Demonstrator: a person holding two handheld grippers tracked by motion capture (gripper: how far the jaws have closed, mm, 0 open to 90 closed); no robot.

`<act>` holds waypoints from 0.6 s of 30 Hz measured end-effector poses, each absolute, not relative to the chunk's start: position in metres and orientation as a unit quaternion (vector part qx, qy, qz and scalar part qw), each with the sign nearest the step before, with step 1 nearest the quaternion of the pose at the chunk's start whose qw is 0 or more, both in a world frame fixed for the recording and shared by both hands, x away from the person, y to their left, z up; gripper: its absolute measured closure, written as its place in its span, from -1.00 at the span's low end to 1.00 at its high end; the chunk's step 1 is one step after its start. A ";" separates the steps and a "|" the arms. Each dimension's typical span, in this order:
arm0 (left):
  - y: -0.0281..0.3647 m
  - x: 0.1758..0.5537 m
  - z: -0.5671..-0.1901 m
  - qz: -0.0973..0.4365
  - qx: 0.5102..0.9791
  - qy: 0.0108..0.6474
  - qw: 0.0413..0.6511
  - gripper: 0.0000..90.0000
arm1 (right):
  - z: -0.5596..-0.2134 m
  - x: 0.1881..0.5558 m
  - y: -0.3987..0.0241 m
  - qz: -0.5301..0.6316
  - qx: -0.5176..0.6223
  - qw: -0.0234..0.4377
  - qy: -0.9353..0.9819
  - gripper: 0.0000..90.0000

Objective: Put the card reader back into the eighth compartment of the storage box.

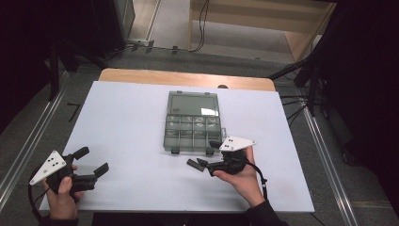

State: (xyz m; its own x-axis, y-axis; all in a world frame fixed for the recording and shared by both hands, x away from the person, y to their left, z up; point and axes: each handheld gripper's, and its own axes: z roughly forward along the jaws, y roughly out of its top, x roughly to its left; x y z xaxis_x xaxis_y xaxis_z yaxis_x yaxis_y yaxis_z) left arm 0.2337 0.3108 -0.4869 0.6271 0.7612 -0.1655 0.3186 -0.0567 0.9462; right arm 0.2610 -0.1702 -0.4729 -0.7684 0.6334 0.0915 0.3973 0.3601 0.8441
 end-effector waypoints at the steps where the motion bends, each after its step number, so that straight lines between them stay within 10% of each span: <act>1: 0.311 0.234 -0.487 0.195 0.700 0.385 0.568 -1.00 | -0.474 0.261 -0.169 0.468 0.317 0.125 0.816 -0.53; 18: 0.310 0.234 -0.488 0.194 0.701 0.385 0.568 -1.00 | -0.485 0.264 -0.156 0.433 0.311 0.099 0.840 -0.16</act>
